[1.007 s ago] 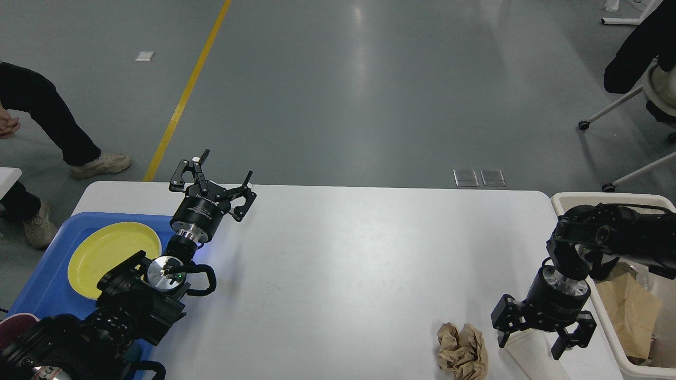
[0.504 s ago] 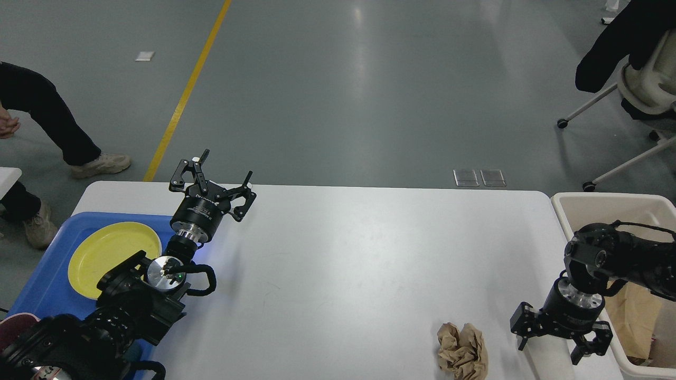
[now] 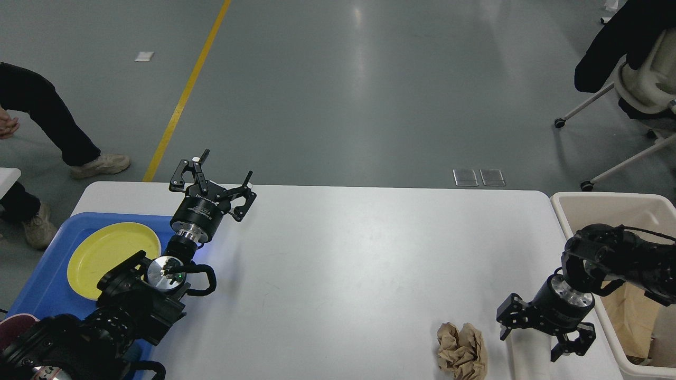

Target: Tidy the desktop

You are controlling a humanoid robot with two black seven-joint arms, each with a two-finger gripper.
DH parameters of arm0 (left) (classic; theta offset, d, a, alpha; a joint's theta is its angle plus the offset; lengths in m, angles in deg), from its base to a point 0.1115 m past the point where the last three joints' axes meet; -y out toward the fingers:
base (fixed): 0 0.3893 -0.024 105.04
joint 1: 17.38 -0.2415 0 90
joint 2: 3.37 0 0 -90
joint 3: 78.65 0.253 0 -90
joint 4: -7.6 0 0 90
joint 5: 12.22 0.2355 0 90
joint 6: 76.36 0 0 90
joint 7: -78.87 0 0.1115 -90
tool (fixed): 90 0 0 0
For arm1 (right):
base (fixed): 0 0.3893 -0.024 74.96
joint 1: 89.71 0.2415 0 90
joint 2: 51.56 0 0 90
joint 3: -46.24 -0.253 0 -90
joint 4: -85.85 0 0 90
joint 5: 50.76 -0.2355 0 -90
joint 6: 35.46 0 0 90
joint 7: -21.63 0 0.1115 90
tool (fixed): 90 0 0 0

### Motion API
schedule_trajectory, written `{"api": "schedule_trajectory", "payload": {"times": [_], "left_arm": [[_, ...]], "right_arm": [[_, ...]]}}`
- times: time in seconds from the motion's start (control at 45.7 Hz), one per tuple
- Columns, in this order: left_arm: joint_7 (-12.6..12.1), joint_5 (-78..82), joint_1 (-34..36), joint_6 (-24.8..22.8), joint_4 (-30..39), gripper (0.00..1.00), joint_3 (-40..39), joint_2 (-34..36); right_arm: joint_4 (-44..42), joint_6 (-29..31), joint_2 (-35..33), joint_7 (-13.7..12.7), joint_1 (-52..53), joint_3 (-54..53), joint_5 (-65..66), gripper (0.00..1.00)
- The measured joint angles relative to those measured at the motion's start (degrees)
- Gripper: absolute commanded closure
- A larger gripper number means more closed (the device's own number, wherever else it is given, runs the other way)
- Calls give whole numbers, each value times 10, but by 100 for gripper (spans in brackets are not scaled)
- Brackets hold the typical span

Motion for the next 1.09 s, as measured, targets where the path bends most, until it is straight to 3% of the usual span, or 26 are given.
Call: {"api": "schedule_trajectory", "payload": {"times": [0.241, 0.307, 0.35, 0.372, 0.438, 0.547, 0.898, 1.095], "left_arm": [[0, 0, 0, 0, 0, 3, 0, 0], [0, 0, 0, 0, 0, 3, 0, 0], [0, 0, 0, 0, 0, 3, 0, 0], [0, 0, 0, 0, 0, 3, 0, 0], [0, 0, 0, 0, 0, 3, 0, 0], [0, 0, 0, 0, 0, 3, 0, 0], [0, 0, 0, 0, 0, 3, 0, 0], [0, 0, 0, 0, 0, 3, 0, 0]], "right_arm": [[-3, 0, -6, 0, 0, 6, -13, 0], [-6, 0, -6, 1, -1, 7, -17, 7], [-6, 0, -6, 1, -3, 9, -22, 21], [-6, 0, -5, 1, -6, 9, -24, 41], [-4, 0, -3, 1, -20, 10, -27, 58], [-3, 0, -4, 0, -25, 20, -18, 99], [-7, 0, -9, -3, -12, 51, -16, 100], [-16, 0, -47, -2, 50, 64, -22, 100]]}}
